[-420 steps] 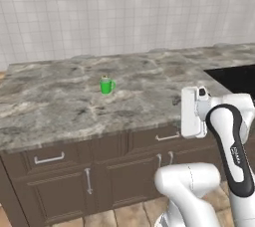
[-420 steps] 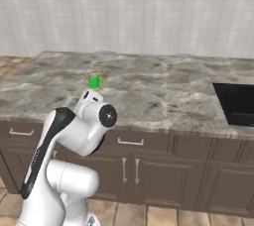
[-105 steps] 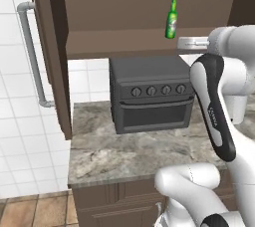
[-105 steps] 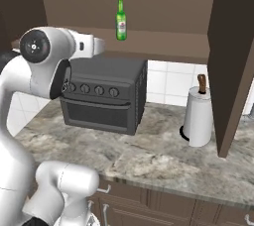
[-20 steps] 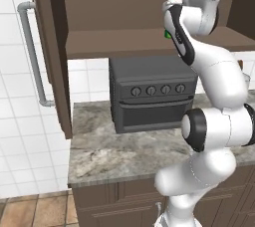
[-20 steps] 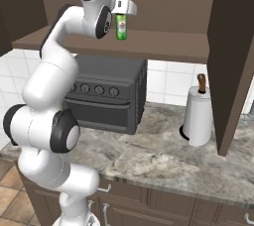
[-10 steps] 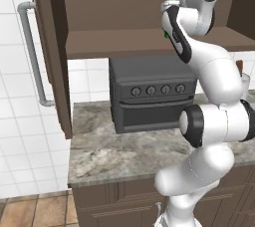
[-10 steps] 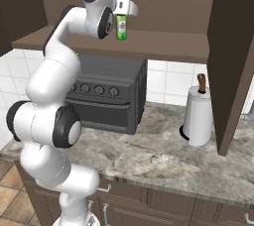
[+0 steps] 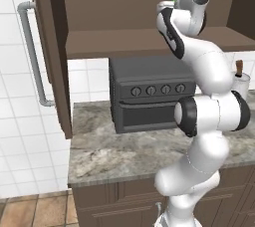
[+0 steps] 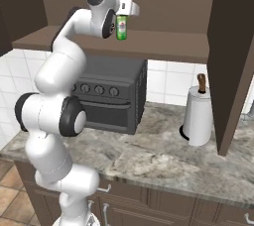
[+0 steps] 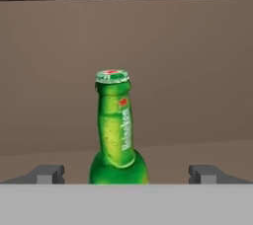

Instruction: Open the cabinet directly in front. Then move the beer and the mug to the dining counter with the candle on it.

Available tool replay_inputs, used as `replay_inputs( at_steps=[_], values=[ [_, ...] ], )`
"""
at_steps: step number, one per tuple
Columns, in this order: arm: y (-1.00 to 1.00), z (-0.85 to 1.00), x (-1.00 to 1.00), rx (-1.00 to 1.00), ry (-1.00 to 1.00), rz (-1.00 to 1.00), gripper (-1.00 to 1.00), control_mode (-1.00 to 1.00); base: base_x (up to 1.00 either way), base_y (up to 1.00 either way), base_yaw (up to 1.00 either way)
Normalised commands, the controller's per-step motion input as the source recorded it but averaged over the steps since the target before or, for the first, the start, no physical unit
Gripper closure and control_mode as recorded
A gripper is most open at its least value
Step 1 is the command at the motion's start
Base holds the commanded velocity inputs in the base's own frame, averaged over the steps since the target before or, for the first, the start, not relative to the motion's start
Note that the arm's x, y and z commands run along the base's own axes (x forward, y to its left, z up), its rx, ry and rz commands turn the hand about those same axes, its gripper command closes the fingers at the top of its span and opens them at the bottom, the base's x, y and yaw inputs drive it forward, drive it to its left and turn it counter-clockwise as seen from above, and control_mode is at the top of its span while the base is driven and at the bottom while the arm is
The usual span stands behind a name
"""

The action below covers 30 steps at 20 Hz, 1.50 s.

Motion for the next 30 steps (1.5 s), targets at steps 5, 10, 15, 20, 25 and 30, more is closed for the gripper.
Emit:
replay_inputs(
  at_steps=[5,10,15,20,25,30],
  values=[
    [0.00,0.00,0.32,0.00,0.00,0.00,-1.00,-1.00,0.00,0.00,0.00],
    [0.00,0.00,0.24,0.00,0.00,0.00,1.00,-1.00,0.00,0.00,0.00],
    [0.00,-0.17,0.27,0.00,0.00,0.00,1.00,-1.00,0.00,0.00,0.00],
    [0.00,-0.20,0.19,0.00,0.00,0.00,1.00,-1.00,0.00,0.00,0.00],
    [0.00,0.00,0.00,0.00,0.00,0.00,1.00,-1.00,0.00,0.00,0.00],
    [0.00,-0.01,-0.50,0.00,-0.08,0.00,1.00,-1.00,0.00,0.00,0.00]
  ],
)
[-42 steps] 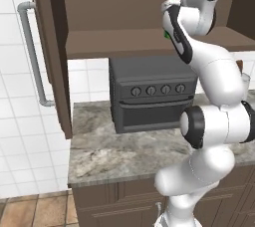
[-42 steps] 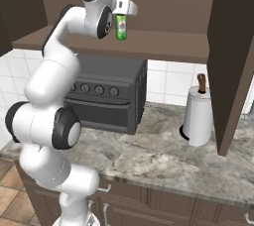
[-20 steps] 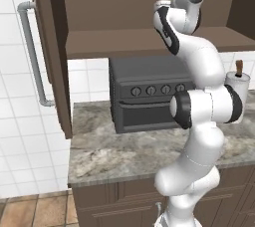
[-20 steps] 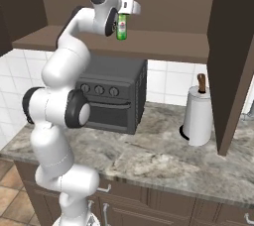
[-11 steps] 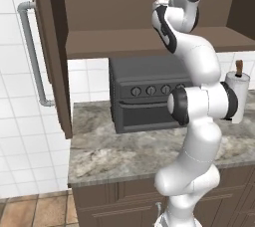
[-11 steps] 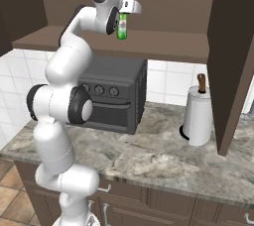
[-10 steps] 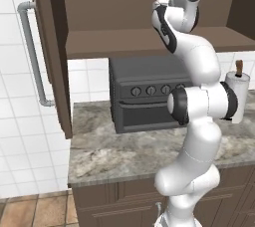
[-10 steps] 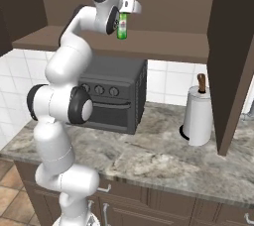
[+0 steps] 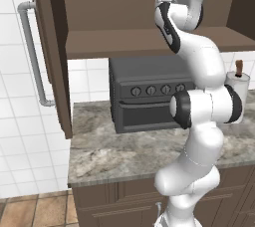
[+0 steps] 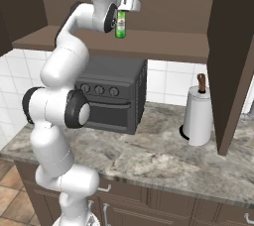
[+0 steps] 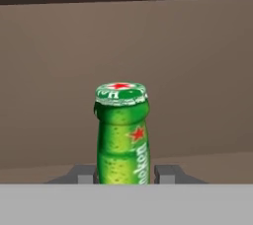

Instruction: Open the cabinet directly in front. Then move the beer and the mug to the dining counter with the candle on it.

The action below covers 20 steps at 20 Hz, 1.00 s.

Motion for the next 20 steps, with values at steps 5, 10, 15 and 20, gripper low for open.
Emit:
replay_inputs(
  at_steps=[5,10,15,20],
  values=[
    [0.00,0.00,-0.96,0.00,-0.12,0.03,1.00,-1.00,0.00,0.00,0.00],
    [-0.01,-0.02,-1.00,0.00,-0.06,0.05,1.00,-1.00,0.00,0.00,0.00],
    [0.00,0.24,-1.00,0.00,0.00,0.12,1.00,-1.00,0.00,0.00,0.00],
    [0.00,0.24,-1.00,0.00,0.00,0.18,1.00,-1.00,0.00,0.00,0.00]
  ],
)
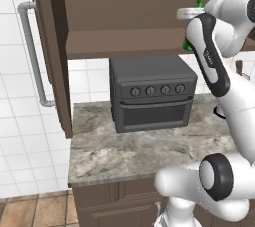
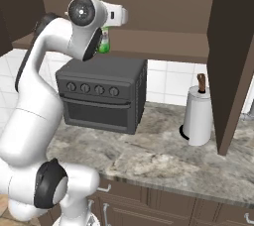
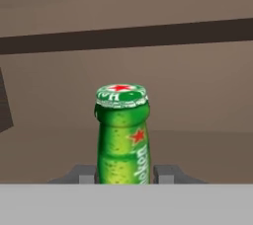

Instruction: Open the cabinet directly in front. Then move the beer and the mug to the dining counter with the candle on it.

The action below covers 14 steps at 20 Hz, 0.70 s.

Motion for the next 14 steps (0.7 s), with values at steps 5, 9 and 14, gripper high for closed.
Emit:
replay_inputs(
  at_steps=[5,9,14],
  values=[
    [0.02,0.02,-1.00,0.00,0.00,0.22,1.00,-1.00,0.00,0.00,0.00],
    [0.16,-0.03,-1.00,0.00,0.00,0.25,1.00,-1.00,0.00,0.00,0.00],
    [0.21,-0.09,-1.00,0.00,0.00,0.28,1.00,-1.00,0.00,0.00,0.00]
  ],
)
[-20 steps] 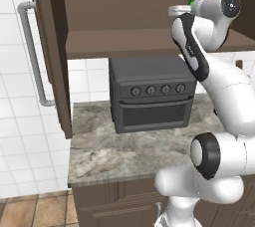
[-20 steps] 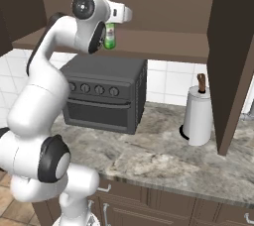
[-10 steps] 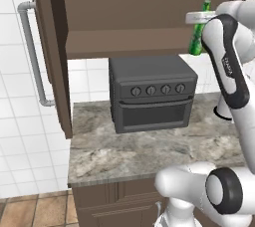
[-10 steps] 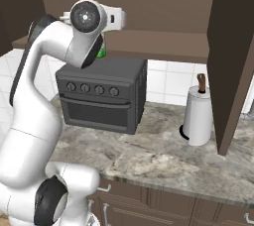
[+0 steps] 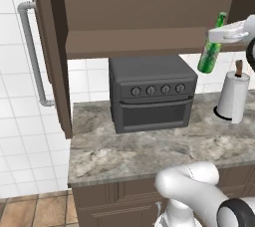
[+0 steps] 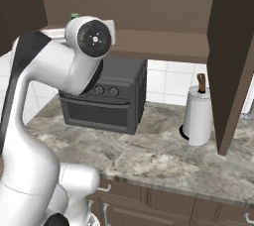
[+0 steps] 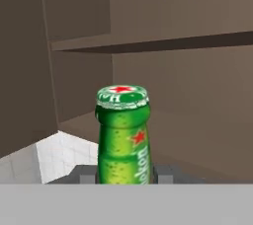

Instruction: Open the cabinet directly in front. Then move the beer and the mug to the dining counter with the candle on it.

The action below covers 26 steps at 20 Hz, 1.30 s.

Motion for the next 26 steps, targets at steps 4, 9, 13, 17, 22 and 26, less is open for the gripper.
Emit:
replay_inputs(
  at_steps=[4,9,13,17,22,26],
  values=[
    [0.23,-0.24,-1.00,0.00,0.00,0.30,1.00,-1.00,0.00,0.00,0.00],
    [0.29,-0.42,-1.00,0.00,0.00,0.31,1.00,-1.00,0.00,0.00,0.00],
    [0.37,-0.74,-1.00,0.00,-0.12,0.25,1.00,-1.00,0.00,0.00,0.00],
    [0.29,-0.81,-0.79,0.00,-0.17,0.16,1.00,-1.00,0.00,0.00,0.00],
    [0.22,-0.68,-0.61,0.00,-0.16,0.07,1.00,-1.00,0.00,0.00,0.00],
    [0.18,-0.38,-0.19,0.00,-0.14,0.00,1.00,-1.00,0.00,0.00,0.00]
  ],
)
